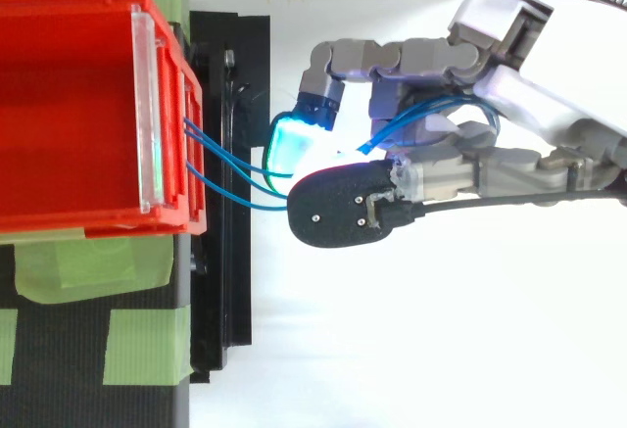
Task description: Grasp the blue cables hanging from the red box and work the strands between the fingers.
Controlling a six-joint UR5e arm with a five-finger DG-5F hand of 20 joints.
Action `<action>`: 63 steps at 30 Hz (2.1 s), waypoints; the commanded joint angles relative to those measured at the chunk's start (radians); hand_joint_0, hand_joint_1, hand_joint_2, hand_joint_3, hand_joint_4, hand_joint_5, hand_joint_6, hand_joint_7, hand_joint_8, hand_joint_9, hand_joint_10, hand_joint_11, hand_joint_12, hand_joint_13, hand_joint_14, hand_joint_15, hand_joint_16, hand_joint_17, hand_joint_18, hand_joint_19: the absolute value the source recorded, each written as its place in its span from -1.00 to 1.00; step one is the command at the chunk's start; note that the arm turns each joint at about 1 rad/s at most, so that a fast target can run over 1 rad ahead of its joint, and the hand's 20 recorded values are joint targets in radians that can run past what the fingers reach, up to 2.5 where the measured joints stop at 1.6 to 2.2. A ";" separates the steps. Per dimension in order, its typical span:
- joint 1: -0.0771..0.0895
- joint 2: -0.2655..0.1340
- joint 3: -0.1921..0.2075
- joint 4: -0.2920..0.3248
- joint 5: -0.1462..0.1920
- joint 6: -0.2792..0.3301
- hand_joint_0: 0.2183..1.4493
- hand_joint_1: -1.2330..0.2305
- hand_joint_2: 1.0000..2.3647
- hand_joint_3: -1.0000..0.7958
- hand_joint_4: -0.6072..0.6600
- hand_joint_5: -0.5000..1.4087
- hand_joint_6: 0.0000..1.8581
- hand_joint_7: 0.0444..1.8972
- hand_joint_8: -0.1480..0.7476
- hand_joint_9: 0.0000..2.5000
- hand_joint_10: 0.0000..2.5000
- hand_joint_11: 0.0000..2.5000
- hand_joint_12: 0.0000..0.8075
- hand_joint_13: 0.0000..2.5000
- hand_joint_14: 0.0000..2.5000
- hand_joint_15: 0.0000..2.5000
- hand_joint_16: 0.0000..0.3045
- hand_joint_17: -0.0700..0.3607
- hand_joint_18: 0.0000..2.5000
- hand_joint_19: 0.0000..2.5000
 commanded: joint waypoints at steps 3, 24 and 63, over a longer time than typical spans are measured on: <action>0.000 -0.002 0.000 -0.001 0.000 0.000 0.06 -0.22 -0.98 -0.69 0.29 0.06 -0.93 0.53 0.34 -0.63 1.00 1.00 0.29 -0.33 1.00 0.35 -0.63 -0.09 -0.06 -0.43; 0.000 0.000 0.000 0.000 0.003 0.000 0.15 -0.32 -0.97 -0.34 0.40 -0.07 -0.98 0.51 0.36 -0.70 1.00 1.00 0.30 -0.37 1.00 0.38 -0.63 -0.08 -0.08 -0.34; -0.005 0.000 0.000 0.002 0.003 0.025 0.29 -0.35 -1.00 0.40 0.28 0.12 -0.99 0.43 0.28 -0.72 1.00 1.00 0.27 -0.51 1.00 0.30 -0.56 0.03 -0.19 -0.61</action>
